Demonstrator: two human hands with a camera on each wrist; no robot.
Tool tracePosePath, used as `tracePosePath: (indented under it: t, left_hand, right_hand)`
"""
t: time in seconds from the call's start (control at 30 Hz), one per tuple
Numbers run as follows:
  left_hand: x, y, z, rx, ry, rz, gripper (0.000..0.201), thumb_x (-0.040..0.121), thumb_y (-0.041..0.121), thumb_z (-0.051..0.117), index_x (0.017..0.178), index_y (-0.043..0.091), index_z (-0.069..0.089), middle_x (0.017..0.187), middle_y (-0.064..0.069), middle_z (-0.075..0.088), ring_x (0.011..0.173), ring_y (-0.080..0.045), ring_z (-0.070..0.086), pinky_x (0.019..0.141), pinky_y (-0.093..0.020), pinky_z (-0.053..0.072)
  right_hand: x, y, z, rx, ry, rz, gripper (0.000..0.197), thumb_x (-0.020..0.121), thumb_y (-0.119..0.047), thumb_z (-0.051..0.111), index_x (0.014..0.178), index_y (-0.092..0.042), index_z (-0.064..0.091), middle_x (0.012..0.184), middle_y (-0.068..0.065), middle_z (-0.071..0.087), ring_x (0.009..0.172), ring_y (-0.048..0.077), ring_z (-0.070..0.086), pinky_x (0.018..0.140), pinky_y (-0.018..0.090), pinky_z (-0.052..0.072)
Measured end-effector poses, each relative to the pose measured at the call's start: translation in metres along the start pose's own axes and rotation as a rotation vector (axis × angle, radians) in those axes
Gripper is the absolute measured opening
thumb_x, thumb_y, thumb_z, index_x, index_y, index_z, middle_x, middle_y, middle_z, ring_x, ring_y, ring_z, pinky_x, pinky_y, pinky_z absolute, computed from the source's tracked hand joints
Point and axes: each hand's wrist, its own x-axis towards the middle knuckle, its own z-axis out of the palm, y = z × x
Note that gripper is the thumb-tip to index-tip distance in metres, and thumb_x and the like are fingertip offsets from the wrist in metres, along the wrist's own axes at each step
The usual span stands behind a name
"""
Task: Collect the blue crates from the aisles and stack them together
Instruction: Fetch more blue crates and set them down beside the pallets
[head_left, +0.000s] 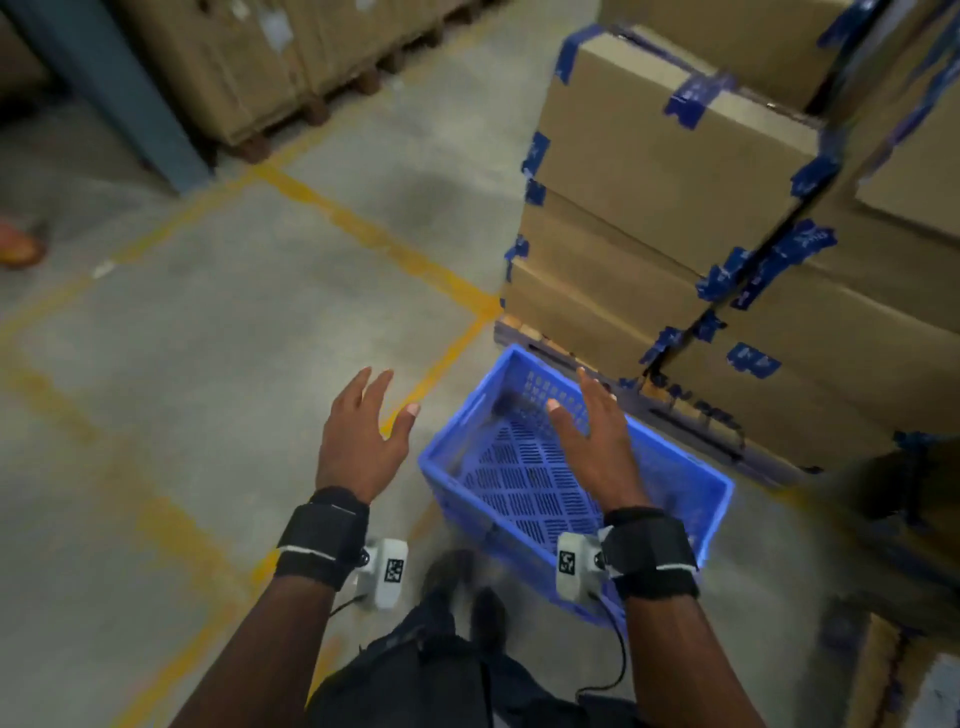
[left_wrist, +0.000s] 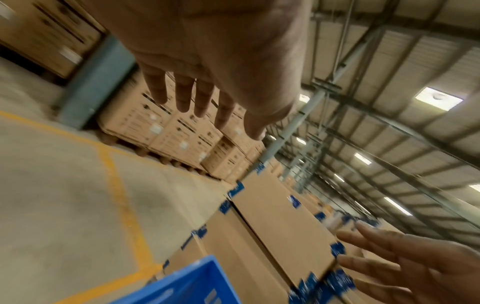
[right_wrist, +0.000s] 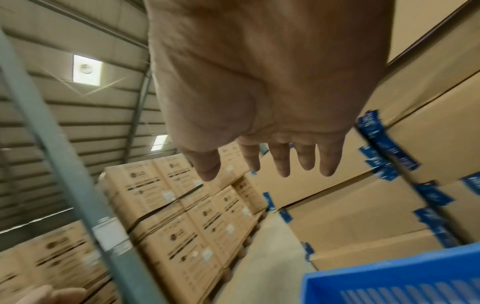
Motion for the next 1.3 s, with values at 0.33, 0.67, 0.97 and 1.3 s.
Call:
tracePosePath:
  t: [0.33,0.67,0.97,1.3]
  left_hand:
    - [-0.131,-0.110,-0.142,-0.098,0.436,-0.446,0.050,0.098,0.046,0.057,0.143,0.023,0.053,0.157,-0.004,0.038,0.145,-0.023,0.032,0.117,-0.040,0.030]
    - [-0.342,-0.251,-0.285,-0.123,0.807,-0.765,0.046,0.096,0.043,0.060,0.136,0.021,0.059,0.149,-0.006,0.045,0.140,-0.023,0.040,0.113,-0.043,0.037]
    - [-0.592,-0.367,-0.407,-0.123,1.155,-1.010,0.039,0.096,0.034,0.064,0.132,0.018,0.063,0.141,-0.006,0.052,0.135,-0.019,0.046,0.110,-0.032,0.037]
    - [-0.852,-0.445,-0.469,-0.084,1.605,-1.383,0.034,0.096,0.036,0.064,0.127,0.024,0.065,0.132,0.002,0.057,0.123,-0.019,0.055,0.105,-0.044,0.045]
  right_hand:
    - [-0.016,-0.141,0.131,-0.052,-0.374,-0.364,0.062,0.099,-0.043,0.057,0.154,-0.021,0.039,0.160,0.001,0.036,0.149,0.017,0.029,0.122,0.037,0.022]
    - [-0.191,-0.282,0.336,-0.122,-0.762,-0.656,0.058,0.100,-0.043,0.055,0.154,-0.028,0.038,0.160,-0.006,0.036,0.147,0.012,0.031,0.117,0.027,0.023]
    - [-0.458,-0.377,0.540,-0.132,-1.123,-0.890,0.055,0.099,-0.039,0.060,0.150,-0.028,0.045,0.156,-0.006,0.042,0.143,0.010,0.039,0.113,0.024,0.029]
    - [-0.749,-0.444,0.729,-0.190,-1.561,-1.074,0.052,0.098,-0.043,0.059,0.148,-0.035,0.047,0.153,-0.009,0.045,0.141,0.012,0.041,0.114,0.032,0.034]
